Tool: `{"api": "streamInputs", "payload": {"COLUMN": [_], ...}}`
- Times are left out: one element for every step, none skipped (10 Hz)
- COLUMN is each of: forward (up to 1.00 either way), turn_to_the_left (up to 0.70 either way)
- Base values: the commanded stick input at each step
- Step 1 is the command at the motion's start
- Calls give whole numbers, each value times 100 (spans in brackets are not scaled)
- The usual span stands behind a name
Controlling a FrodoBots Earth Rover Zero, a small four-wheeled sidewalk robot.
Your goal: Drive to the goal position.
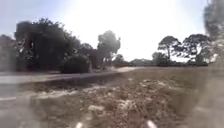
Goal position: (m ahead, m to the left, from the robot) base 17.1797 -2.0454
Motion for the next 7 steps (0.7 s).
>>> {"api": "streamInputs", "payload": {"forward": [100, 100, 100, 100, 100, 100, 100], "turn_to_the_left": [5, 20, 38, 40, 40, 34, 12]}}
